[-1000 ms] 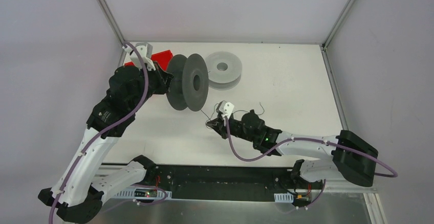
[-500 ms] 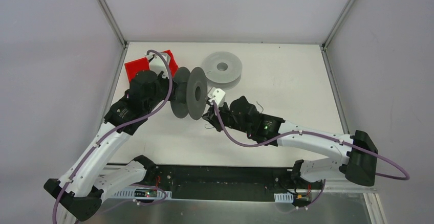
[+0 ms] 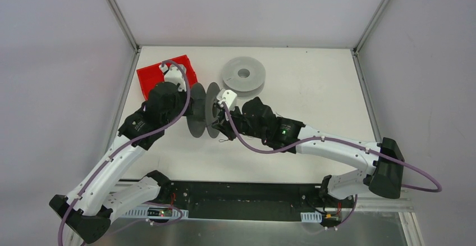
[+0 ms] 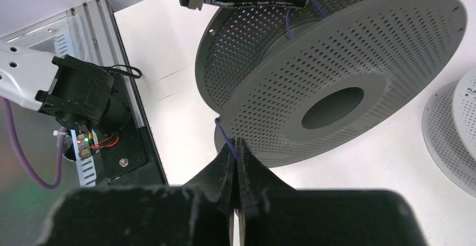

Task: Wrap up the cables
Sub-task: Wrap the cable around the cable reel.

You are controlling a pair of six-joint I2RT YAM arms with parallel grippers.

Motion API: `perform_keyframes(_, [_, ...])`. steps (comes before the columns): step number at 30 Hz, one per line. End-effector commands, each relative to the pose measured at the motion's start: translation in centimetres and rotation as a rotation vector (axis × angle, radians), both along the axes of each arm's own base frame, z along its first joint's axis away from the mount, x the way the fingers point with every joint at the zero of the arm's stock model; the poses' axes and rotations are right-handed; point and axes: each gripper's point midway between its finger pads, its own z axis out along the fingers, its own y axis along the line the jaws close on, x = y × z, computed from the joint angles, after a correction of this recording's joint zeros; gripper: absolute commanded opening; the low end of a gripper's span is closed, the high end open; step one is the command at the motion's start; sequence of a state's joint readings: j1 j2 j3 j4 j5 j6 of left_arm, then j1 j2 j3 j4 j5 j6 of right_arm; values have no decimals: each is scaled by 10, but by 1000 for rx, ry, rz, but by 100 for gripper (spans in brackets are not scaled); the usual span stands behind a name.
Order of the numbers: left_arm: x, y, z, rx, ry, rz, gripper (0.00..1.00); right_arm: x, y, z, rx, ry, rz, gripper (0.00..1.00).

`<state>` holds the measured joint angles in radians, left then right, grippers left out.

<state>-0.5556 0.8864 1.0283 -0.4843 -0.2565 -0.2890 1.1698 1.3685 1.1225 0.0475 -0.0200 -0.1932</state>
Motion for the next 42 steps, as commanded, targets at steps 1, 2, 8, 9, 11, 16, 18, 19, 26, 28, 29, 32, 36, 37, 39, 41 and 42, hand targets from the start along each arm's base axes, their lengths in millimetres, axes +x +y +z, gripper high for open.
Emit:
perform_keyframes(1, [-1, 10, 3, 32, 7, 37, 0, 17, 1, 48, 114, -119, -55, 0])
perform_keyframes(2, [-2, 8, 1, 42, 12, 15, 0, 22, -1, 51, 112, -150, -76, 0])
perform_keyframes(8, [-11, -3, -9, 53, 27, -91, 0, 45, -6, 61, 56, -308, -133, 6])
perform_keyframes(9, [-13, -4, -8, 42, 26, -100, 0, 45, -4, 57, 37, -316, -124, 6])
perform_keyframes(11, [-15, -7, -7, 22, 25, -109, 0, 45, -2, 46, -2, -333, -98, 6])
perform_keyframes(16, [-17, -12, -12, 1, 43, -126, 0, 48, -1, 23, -52, -374, -81, 5])
perform_keyframes(18, [-20, -15, -16, 11, 53, -158, 0, 54, -4, 25, -58, -408, -110, 6])
perform_keyframes(19, [-21, -16, -17, 16, 54, -171, 0, 58, -7, 28, -60, -426, -133, 8])
perform_keyframes(26, [-31, -25, -18, 35, 42, -281, 0, 75, -19, 34, -80, -485, -207, 10])
perform_keyframes(28, [-34, -27, -15, 33, 30, -310, 0, 79, -22, 29, -89, -477, -217, 11])
perform_keyframes(29, [-37, -27, -12, 28, 22, -322, 0, 80, -24, 27, -90, -470, -221, 11])
perform_keyframes(32, [-41, -28, -6, 22, 14, -341, 0, 82, -29, 19, -94, -446, -227, 12])
perform_keyframes(36, [-48, -28, -3, 23, 25, -368, 0, 90, -38, 7, -95, -403, -247, 14])
perform_keyframes(37, [-50, -28, -2, 24, 28, -371, 0, 91, -41, 5, -93, -392, -253, 14])
perform_keyframes(39, [-52, -25, 2, 23, 31, -365, 0, 94, -47, -1, -92, -368, -266, 15])
perform_keyframes(41, [-54, -25, 8, 8, 25, -359, 0, 95, -53, -8, -91, -342, -270, 15])
perform_keyframes(42, [-55, -25, 12, -6, 21, -357, 0, 93, -55, -12, -83, -328, -265, 16])
